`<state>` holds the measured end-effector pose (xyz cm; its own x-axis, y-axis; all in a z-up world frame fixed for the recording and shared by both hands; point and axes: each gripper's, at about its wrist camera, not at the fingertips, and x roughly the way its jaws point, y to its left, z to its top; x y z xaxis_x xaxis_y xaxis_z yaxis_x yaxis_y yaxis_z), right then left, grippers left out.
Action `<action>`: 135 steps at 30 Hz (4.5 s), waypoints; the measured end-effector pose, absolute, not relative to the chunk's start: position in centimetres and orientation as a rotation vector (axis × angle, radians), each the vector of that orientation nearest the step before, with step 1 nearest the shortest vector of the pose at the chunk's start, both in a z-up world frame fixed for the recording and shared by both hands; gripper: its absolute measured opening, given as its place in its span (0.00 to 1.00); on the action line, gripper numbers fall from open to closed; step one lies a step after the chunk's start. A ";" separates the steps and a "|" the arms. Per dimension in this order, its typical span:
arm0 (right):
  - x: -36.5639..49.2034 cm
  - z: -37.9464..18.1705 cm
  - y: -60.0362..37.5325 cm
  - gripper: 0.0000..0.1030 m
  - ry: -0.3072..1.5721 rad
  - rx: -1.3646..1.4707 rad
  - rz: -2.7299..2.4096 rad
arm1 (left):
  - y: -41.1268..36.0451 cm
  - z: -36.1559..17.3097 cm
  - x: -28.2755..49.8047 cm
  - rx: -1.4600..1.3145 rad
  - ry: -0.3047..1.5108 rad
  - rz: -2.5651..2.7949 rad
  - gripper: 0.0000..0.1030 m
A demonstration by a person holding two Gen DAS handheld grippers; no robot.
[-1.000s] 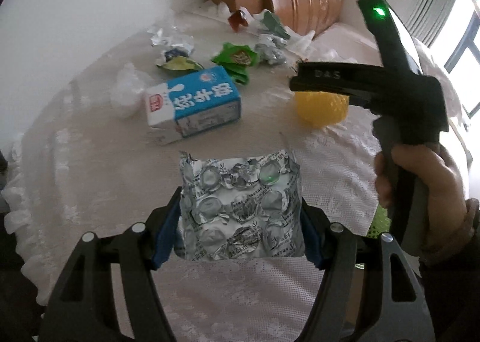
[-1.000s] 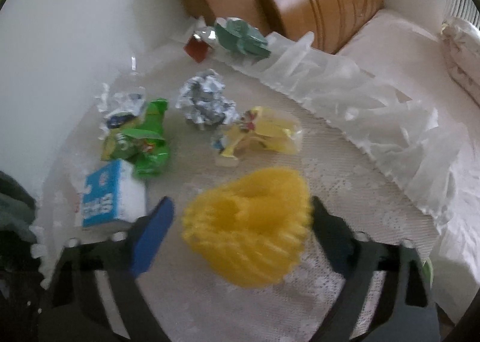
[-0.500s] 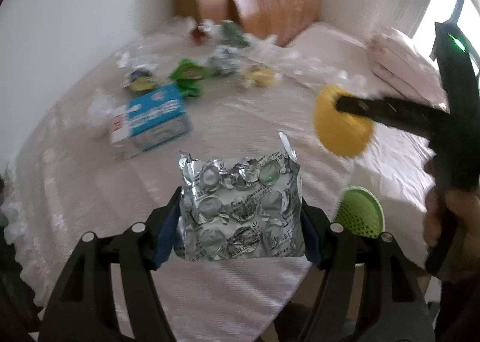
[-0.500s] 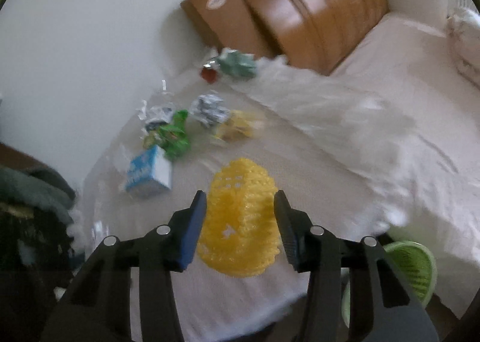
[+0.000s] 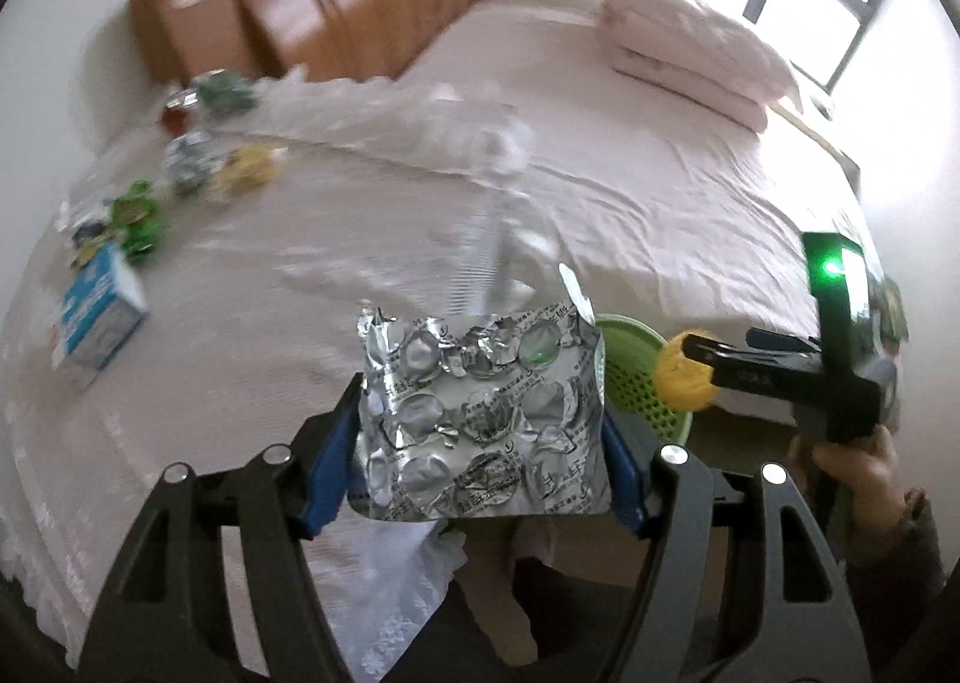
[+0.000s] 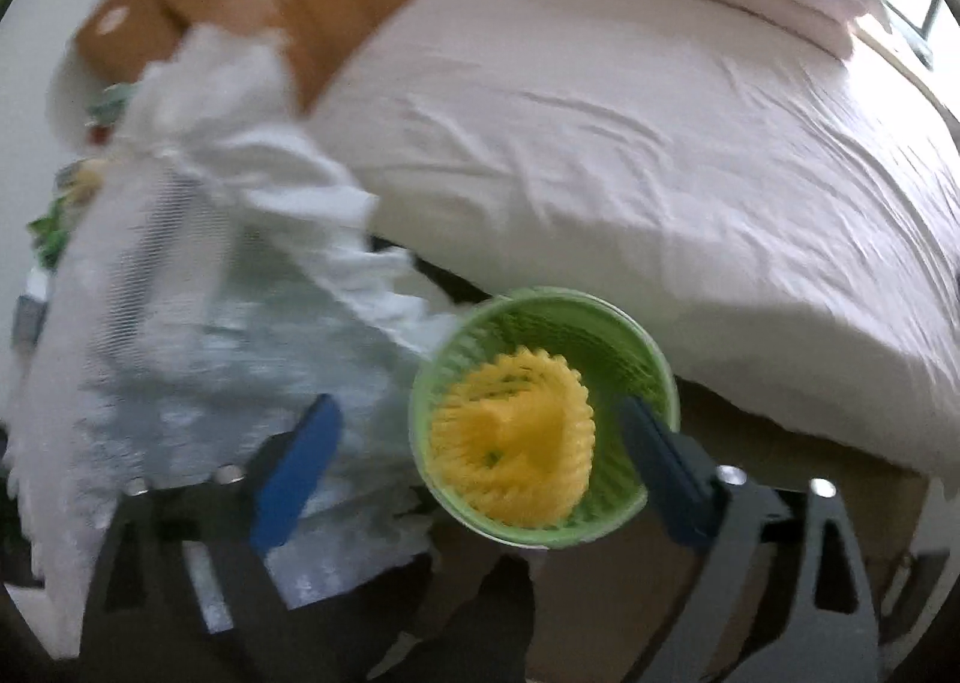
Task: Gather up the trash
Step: 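Drop the yellow mesh sleeve from the right tool into the green wastebasket, then release the silver foil pack from the left tool into the wastebasket, then grasp the blue milk carton with the left tool, then grasp the crumpled white paper with the right tool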
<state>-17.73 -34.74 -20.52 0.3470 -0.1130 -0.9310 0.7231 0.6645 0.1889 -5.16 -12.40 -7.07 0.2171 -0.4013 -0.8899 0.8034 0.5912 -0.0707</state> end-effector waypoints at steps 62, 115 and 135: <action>-5.4 -11.5 -22.8 0.98 1.035 0.397 -0.154 | 2.7 -6.4 7.4 0.449 0.886 -0.492 0.93; 20.6 -9.1 -18.9 0.98 1.158 0.204 -0.041 | 6.9 -8.3 16.2 0.207 1.013 -0.466 0.74; 33.0 -14.7 -15.0 0.44 1.490 -0.032 0.044 | 8.5 -8.8 14.3 0.074 1.039 -0.404 0.74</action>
<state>33.04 -15.04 -14.66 0.0802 0.0096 -0.9967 -0.0494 0.9988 0.0056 14.34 8.54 -8.76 0.4403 -0.2902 -0.8496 0.3598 0.9240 -0.1291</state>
